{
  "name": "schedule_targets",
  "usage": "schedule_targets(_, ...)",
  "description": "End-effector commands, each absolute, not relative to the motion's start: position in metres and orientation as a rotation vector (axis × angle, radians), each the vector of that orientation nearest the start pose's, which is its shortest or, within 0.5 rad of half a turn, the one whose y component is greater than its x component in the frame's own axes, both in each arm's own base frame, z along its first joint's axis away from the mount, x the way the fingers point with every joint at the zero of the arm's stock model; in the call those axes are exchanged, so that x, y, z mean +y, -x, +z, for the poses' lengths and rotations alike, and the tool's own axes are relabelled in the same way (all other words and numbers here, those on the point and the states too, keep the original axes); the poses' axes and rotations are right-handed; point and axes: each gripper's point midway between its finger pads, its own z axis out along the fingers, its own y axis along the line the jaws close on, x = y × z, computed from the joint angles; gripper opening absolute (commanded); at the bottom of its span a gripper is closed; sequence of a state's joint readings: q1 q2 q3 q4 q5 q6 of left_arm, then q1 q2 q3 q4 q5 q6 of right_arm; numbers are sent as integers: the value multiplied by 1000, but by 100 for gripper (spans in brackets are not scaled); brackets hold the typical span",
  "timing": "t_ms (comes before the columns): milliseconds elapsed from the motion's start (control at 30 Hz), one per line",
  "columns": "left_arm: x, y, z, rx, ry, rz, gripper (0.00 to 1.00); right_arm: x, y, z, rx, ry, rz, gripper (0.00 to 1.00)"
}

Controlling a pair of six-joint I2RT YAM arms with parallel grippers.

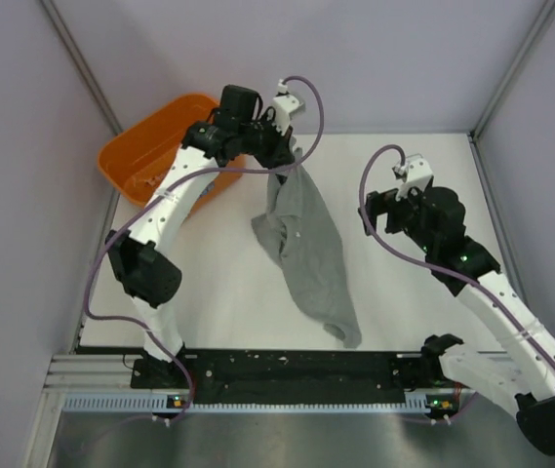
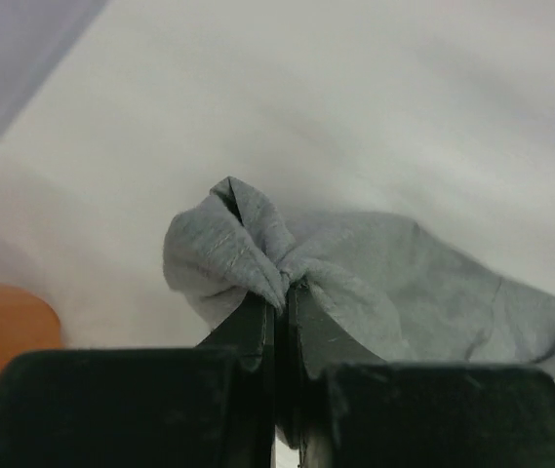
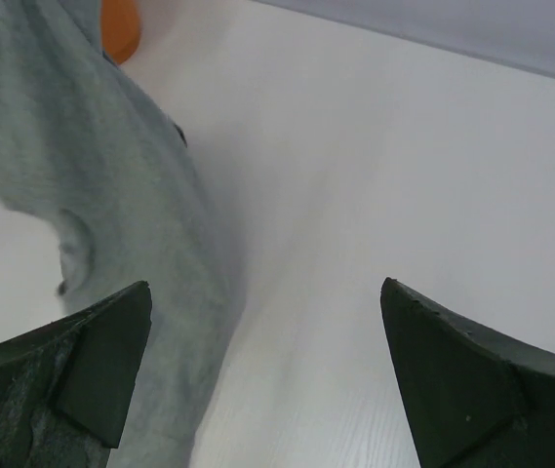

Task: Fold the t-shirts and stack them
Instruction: Move the tshirt to the center of the board

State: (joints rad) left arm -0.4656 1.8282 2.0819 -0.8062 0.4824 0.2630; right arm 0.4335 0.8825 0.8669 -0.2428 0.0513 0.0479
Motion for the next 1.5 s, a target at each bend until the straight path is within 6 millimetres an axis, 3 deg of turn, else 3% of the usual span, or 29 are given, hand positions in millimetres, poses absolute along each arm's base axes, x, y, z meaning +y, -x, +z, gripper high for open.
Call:
schedule_targets(0,-295,-430,344,1759,-963,-604,0,135,-308,265,1883,386,274,99)
schedule_targets(67,-294,-448,321,1805,-950,-551,0,159,-302,256,1893,520,383,99)
schedule_targets(133,-289,-462,310,1836,-919,-503,0,198,-285,243,1894,713,544,99)
schedule_targets(267,-278,-466,304,1866,-888,-483,0,243,-257,184,1939,1034,519,95)
schedule_targets(400,-261,-456,293,1910,-869,-481,0,254,-237,103,2152,1276,410,89)
schedule_targets(567,-224,-439,277,1985,-841,-465,0,251,-202,37,2293,1639,277,78)
schedule_targets(633,-210,-432,275,2006,-831,-470,0,241,-192,18,2336,1720,220,62)
schedule_targets(733,-189,-415,272,2038,-845,-489,0,212,-197,2,2417,1749,-2,9)
schedule_targets(767,-187,-408,269,2040,-889,-496,0,203,-202,2,2417,1750,-80,0)
schedule_targets(867,-188,-372,258,2032,-1075,-567,0,177,-228,9,2408,1677,-275,0)
schedule_targets(1000,-195,-310,238,1991,-1329,-763,4,123,-294,36,2486,1333,-508,0)
schedule_targets(1133,-204,-236,220,1883,-1683,-948,58,73,-364,59,2544,866,-635,0)
schedule_targets(1200,-209,-199,213,1768,-1886,-1026,71,58,-402,69,2502,687,-655,0)
schedule_targets(1233,-212,-182,211,1721,-1972,-1048,72,51,-422,77,2479,591,-651,0)
schedule_targets(1300,-214,-169,208,1682,-2046,-1036,72,42,-461,95,2443,396,-557,14)
schedule_targets(1367,-215,-172,207,1668,-2040,-996,73,39,-494,122,2405,228,-383,28)
schedule_targets(1467,-214,-199,191,1792,-1944,-839,72,52,-499,161,2359,79,-135,50)
